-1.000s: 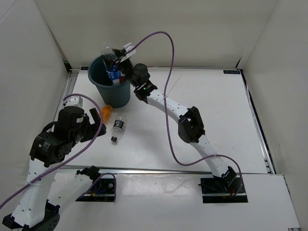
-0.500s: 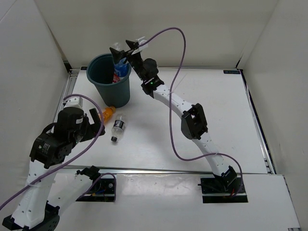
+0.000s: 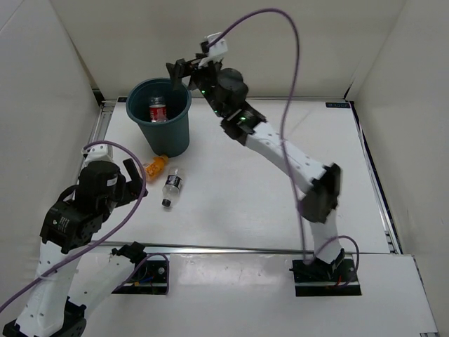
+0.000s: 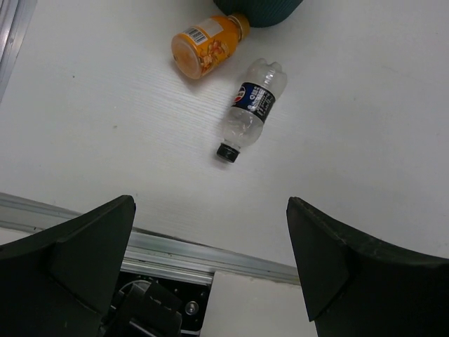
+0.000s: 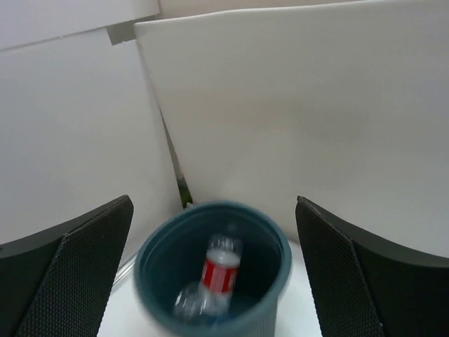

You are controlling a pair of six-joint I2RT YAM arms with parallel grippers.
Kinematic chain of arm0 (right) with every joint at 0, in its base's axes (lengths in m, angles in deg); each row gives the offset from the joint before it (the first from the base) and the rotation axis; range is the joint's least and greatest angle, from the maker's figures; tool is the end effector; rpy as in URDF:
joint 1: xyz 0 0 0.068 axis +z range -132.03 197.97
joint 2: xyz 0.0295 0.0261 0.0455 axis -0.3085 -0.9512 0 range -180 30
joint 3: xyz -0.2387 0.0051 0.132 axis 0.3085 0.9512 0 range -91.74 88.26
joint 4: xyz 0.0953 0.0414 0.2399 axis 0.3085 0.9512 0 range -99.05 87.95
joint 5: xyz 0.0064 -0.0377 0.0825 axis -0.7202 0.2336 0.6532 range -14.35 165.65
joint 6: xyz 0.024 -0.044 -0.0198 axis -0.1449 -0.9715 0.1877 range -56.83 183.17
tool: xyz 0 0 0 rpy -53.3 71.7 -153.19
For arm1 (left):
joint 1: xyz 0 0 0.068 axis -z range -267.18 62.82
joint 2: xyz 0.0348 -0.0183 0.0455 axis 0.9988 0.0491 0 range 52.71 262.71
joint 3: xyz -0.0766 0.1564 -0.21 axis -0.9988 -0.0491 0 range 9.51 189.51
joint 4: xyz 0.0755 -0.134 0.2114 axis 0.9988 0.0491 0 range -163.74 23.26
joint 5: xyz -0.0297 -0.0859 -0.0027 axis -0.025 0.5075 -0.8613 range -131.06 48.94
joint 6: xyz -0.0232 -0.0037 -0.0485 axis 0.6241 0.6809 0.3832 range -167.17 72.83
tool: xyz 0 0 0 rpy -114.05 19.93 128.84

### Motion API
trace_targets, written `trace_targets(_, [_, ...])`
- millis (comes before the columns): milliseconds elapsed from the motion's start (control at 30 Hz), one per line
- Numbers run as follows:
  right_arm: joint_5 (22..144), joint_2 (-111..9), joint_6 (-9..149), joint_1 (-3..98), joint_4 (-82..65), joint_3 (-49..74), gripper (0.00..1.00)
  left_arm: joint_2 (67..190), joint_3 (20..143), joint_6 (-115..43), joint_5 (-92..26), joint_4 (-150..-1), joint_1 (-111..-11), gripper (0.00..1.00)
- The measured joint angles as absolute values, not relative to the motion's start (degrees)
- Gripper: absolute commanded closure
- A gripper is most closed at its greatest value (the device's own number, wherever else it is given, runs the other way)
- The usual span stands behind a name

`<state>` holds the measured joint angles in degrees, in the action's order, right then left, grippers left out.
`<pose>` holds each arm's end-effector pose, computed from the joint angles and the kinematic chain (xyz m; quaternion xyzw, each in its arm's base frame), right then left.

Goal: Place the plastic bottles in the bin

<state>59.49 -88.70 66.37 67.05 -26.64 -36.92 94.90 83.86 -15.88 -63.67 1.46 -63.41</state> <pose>0.3233 0.3579 0.4764 -0.1014 0.5420 0.2974 0.7794 0.0769 -0.0189 0.3991 -0.1368 0.8924 -0.0211 0.4295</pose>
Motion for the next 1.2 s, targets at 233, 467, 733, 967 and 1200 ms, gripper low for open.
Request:
trace_targets(233, [53.21, -47.80, 80.71, 63.29, -1.87, -4.70, 0.00, 102.58, 85.28, -21.58, -61.72, -4.81, -63.41, 0.00])
trace_targets(467, [52.45, -28.55, 88.47, 63.64, 14.43, 26.09, 0.00, 127.03, 94.26, -28.82, -56.08, -9.75, -63.87, 0.00])
trace_targets(733, [55.44, -5.55, 91.62, 63.64, 23.92, 39.21, 0.00, 138.55, 89.17, -30.63, -51.19, -13.47, -62.71, 0.00])
trace_targets(967, [58.26, -1.34, 91.46, 63.64, 25.65, 49.09, 0.00, 141.92, 85.08, -30.50, -51.38, -18.49, -61.10, 0.00])
trace_targets(1200, [68.91, 0.98, 89.41, 63.64, 24.53, 51.82, 0.00, 149.39, 80.05, -30.61, -52.63, -24.16, -60.42, 0.00])
